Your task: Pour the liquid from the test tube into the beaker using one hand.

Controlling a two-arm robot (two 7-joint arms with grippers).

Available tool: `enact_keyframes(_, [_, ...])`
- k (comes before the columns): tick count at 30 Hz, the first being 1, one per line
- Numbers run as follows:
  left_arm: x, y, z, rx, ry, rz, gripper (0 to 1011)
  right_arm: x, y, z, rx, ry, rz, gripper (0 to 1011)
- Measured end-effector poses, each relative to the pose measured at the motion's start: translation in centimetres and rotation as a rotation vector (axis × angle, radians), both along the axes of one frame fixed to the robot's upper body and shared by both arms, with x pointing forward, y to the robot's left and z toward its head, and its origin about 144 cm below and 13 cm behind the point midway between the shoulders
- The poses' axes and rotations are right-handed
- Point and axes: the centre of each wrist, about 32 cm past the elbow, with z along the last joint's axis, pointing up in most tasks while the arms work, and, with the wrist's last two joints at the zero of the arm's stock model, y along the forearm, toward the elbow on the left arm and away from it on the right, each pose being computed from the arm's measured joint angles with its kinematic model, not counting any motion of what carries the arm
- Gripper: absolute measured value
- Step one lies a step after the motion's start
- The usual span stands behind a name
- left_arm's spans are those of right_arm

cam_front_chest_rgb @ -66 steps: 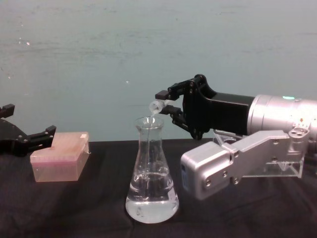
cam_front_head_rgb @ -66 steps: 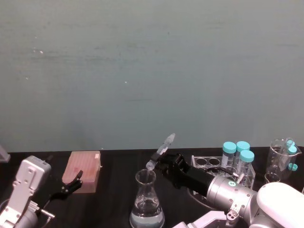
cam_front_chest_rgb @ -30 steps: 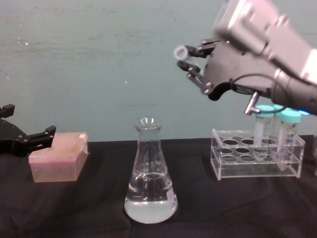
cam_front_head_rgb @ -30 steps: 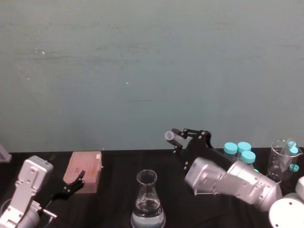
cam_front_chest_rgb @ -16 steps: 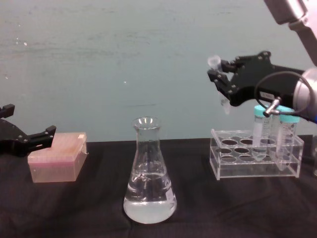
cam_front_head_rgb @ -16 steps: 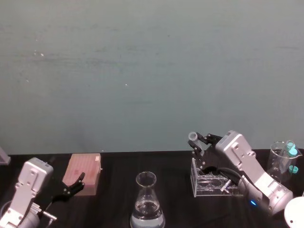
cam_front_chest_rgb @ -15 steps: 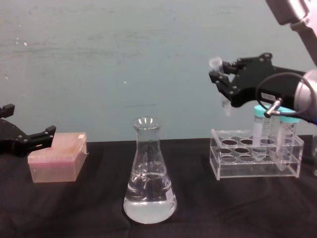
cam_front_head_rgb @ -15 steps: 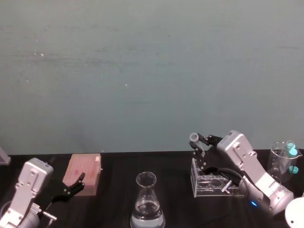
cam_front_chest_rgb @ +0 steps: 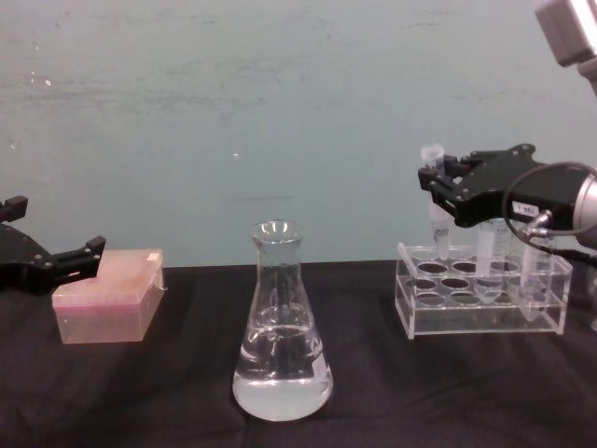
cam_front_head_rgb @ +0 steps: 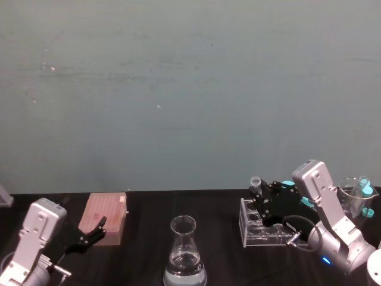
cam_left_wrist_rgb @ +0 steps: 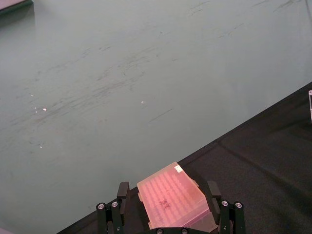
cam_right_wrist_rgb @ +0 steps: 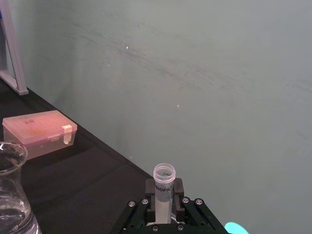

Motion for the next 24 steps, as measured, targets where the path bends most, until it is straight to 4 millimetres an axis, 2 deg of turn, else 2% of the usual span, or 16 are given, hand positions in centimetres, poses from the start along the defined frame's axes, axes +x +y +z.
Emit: enact_keyframes(24, [0.0, 0.0, 0.0, 0.0, 0.0, 0.0, 1000, 1.5, -1.2, -2.0, 0.107, 0.072, 0.02, 213])
